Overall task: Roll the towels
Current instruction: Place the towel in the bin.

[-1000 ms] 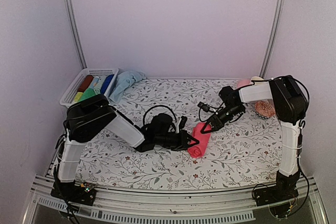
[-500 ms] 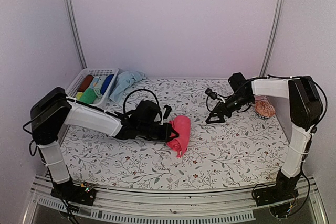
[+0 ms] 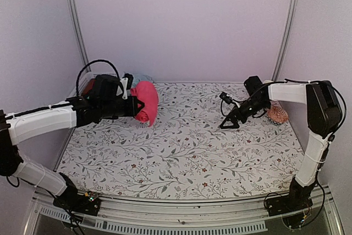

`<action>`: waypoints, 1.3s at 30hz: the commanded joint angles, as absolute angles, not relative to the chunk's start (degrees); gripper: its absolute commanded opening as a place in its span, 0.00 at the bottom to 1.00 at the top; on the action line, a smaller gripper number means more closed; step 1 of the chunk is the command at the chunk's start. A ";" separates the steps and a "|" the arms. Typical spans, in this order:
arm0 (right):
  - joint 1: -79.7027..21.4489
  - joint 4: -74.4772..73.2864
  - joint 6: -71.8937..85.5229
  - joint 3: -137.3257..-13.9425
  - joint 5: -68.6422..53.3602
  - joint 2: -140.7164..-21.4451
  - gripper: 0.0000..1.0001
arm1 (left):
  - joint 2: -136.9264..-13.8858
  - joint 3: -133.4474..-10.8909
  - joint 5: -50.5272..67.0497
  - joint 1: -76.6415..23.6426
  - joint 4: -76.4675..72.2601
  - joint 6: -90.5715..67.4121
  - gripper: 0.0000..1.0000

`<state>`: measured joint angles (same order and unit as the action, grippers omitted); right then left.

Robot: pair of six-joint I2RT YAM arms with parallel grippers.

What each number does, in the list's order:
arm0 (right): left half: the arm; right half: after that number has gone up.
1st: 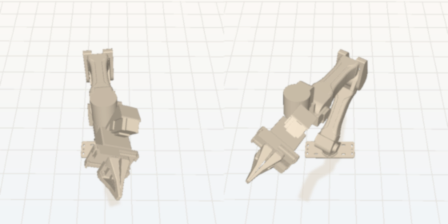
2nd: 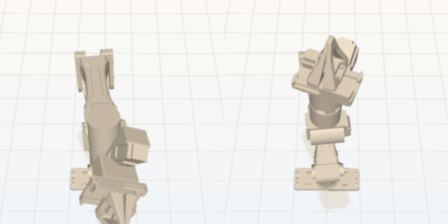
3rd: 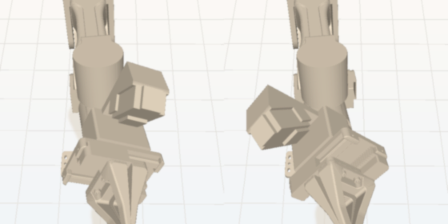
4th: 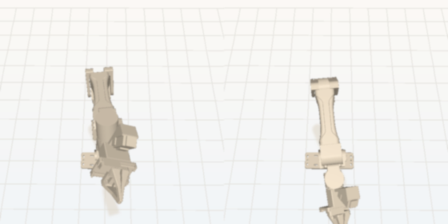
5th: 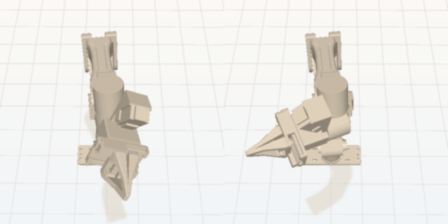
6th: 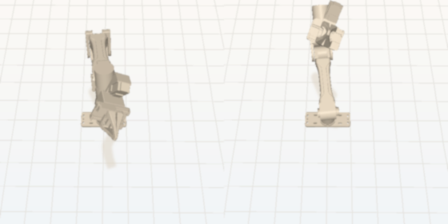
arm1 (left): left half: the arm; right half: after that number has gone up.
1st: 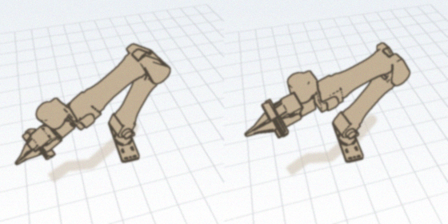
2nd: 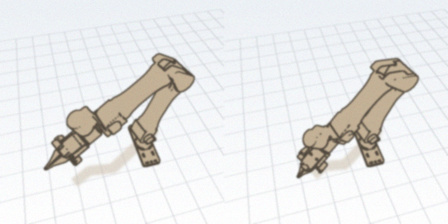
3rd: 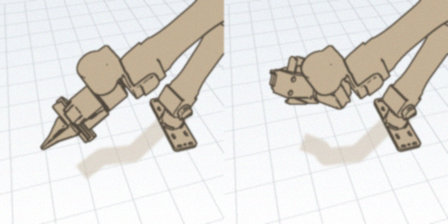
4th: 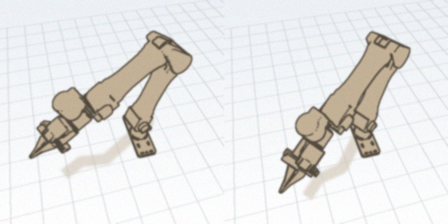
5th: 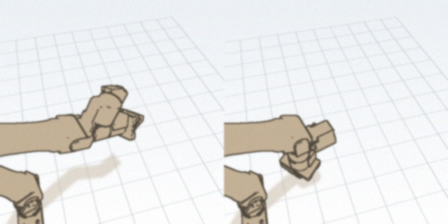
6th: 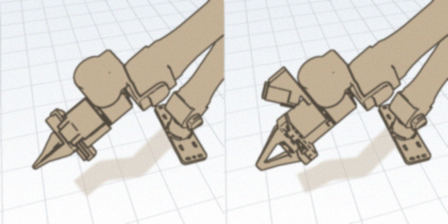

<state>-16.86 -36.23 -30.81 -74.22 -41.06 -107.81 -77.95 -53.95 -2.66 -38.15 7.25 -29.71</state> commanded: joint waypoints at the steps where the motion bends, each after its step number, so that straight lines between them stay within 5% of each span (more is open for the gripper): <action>1: -17.11 -35.16 -30.32 -73.30 -40.03 -105.69 0.99 | -70.17 -53.92 -6.96 -30.99 14.88 -23.50 0.00; 8: -17.07 -34.90 -30.17 -72.82 -39.37 -103.96 0.99 | -64.51 -56.10 -6.96 -14.43 20.48 -10.64 0.00; 18: -16.97 -34.63 -30.23 -72.09 -40.21 -103.65 0.99 | -75.58 -65.18 -9.75 1.77 21.80 3.51 0.00; 39: -16.96 -35.16 -31.19 -72.00 -41.01 -103.52 0.99 | -101.80 -77.29 -36.53 -1.94 14.60 26.23 0.00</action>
<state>-16.86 -35.51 -30.74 -72.34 -39.86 -104.75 -98.45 -74.19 -32.01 0.56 17.93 21.50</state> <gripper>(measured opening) 0.989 0.079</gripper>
